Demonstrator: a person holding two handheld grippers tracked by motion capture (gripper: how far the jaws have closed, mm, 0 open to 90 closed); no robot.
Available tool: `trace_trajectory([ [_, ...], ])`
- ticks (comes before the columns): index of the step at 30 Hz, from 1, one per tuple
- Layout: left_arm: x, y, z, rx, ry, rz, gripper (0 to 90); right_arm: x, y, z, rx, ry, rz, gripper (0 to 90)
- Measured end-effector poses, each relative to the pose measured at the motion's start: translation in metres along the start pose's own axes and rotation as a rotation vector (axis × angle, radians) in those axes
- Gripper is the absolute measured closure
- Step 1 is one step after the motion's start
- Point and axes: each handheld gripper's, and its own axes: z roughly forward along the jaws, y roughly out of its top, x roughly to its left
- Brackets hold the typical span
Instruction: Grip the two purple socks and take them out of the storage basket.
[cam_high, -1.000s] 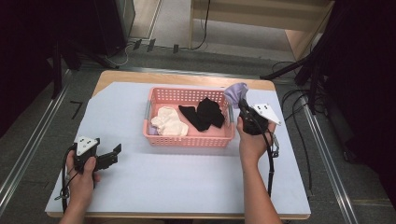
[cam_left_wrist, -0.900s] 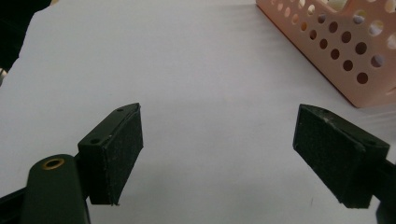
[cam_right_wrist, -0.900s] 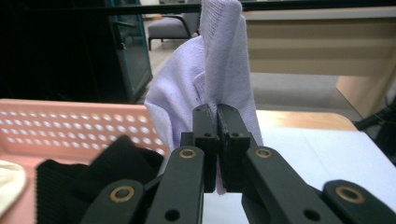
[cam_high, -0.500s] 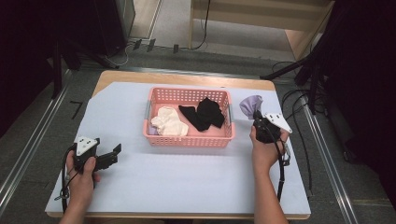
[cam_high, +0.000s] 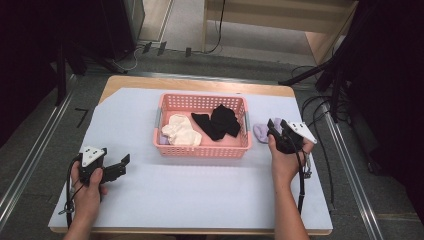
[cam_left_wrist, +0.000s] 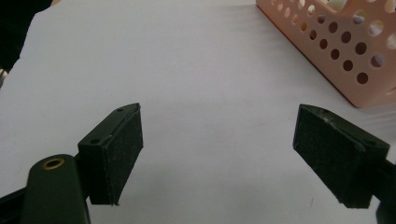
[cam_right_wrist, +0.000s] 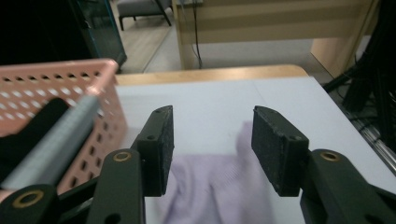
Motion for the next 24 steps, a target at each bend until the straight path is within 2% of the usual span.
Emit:
trace_trajectory([
  [6,0.001,0.000,0.000,0.003,0.000,0.002,16.6,0.036,0.021,0.001,-0.028,0.065,-0.066,48.7],
  [7,0.001,0.000,0.000,0.002,-0.001,0.001,16.7,0.042,0.023,0.002,-0.027,0.075,-0.063,48.8],
  [8,0.001,0.000,0.000,0.002,-0.001,0.001,16.7,0.042,0.023,0.002,-0.027,0.075,-0.063,48.8],
  [9,0.001,0.000,-0.001,0.005,-0.001,0.000,16.6,0.053,0.026,0.006,-0.029,0.095,-0.074,49.1],
  [24,0.001,0.000,0.000,0.002,-0.006,-0.005,16.6,0.116,0.031,0.020,-0.001,0.194,-0.109,51.4],
])
